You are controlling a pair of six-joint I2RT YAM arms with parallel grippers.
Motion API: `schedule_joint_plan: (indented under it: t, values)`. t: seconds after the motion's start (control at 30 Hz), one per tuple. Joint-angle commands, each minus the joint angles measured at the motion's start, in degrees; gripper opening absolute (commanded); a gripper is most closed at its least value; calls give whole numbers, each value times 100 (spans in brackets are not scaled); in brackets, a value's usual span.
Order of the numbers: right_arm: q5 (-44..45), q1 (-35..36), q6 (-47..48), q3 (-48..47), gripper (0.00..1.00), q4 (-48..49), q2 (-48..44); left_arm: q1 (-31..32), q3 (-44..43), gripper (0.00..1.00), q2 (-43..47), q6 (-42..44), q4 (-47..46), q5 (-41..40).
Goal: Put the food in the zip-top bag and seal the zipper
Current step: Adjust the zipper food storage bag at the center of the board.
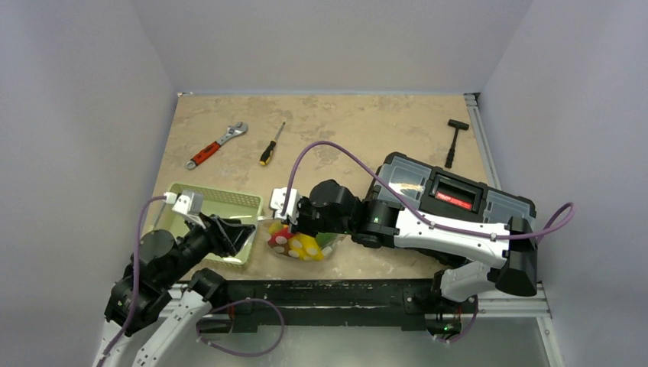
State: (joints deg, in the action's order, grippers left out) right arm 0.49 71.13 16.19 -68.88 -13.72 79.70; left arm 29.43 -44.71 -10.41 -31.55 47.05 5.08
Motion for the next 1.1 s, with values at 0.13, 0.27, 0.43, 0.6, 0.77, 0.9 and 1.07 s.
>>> schedule_joint_plan:
  t: [0.13, 0.27, 0.43, 0.6, 0.77, 0.9, 1.07]
  values:
    - [-23, -3, 70, -93, 0, -1, -177, 18, 706, 50, 391, 4020, -1878, 1765]
    - [-154, -3, 93, -71, 0, 6, -201, 17, 559, 57, -93, 5453, -1303, 2337]
    - [-262, -3, 148, -134, 0, -74, -183, 19, 633, 54, -290, 6107, -1342, 2980]
    - [-319, -2, 157, -210, 0, -178, -147, 19, 758, 43, -338, 6218, -1610, 3044]
    - [-329, -1, 151, -212, 0, -209, -188, 12, 680, 40, -527, 6231, -1284, 3099]
    - [-356, -3, 160, -204, 0, -205, -218, 14, 578, 45, -584, 6111, -1168, 3007]
    - [-400, 2, 173, -269, 0, -300, -163, 14, 457, 49, -661, 5945, -997, 2893]
